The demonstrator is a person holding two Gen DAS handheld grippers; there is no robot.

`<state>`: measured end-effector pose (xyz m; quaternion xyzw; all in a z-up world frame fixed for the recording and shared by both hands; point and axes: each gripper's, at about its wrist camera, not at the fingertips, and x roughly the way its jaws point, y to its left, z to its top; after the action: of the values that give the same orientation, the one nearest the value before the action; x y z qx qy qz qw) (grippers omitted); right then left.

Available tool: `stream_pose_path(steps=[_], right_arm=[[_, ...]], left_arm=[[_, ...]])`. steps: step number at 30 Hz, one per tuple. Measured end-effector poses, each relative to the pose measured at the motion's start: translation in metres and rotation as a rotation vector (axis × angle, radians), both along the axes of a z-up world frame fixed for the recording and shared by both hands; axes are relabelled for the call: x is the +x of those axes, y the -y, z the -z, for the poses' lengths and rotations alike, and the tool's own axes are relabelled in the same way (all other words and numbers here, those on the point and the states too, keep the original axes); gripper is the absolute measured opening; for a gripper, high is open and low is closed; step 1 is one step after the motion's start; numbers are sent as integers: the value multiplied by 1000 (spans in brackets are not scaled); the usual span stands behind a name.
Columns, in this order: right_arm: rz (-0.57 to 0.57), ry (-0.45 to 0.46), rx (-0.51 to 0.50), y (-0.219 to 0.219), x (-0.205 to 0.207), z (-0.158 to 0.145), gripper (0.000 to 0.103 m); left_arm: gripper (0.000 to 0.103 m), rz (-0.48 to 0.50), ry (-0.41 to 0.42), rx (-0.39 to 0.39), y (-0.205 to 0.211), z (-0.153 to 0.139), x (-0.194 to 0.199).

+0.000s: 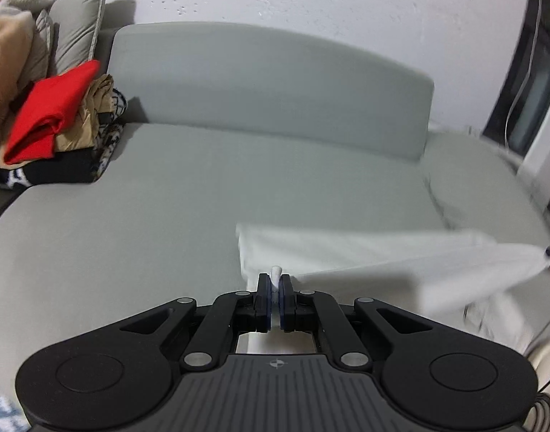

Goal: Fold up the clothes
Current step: 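Lift the collar edge with both grippers and fold it over onto the hem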

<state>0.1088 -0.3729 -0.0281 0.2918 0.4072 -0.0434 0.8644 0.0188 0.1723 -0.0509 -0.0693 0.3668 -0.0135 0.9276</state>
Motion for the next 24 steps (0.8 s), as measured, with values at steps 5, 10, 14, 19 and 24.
stream_pose_path(steps=[5,10,14,19,24], right_arm=[[22,-35,-11,5,-16,20,2],[1,-125,-110,-8,-13,41,2],[-75,-178,-235,-29,-13,47,4],[-111,-149,-284,-42,-31,24,42],[-237,-174,-241,-72,-32,20,48]], left_arm=[[2,-63,-19,5,-4,14,-24],[3,-78,-115,87,1,44,-14],[9,-93,-190,163,11,61,0],[34,-174,-164,165,8,36,-21],[34,-179,-84,55,15,15,-46]])
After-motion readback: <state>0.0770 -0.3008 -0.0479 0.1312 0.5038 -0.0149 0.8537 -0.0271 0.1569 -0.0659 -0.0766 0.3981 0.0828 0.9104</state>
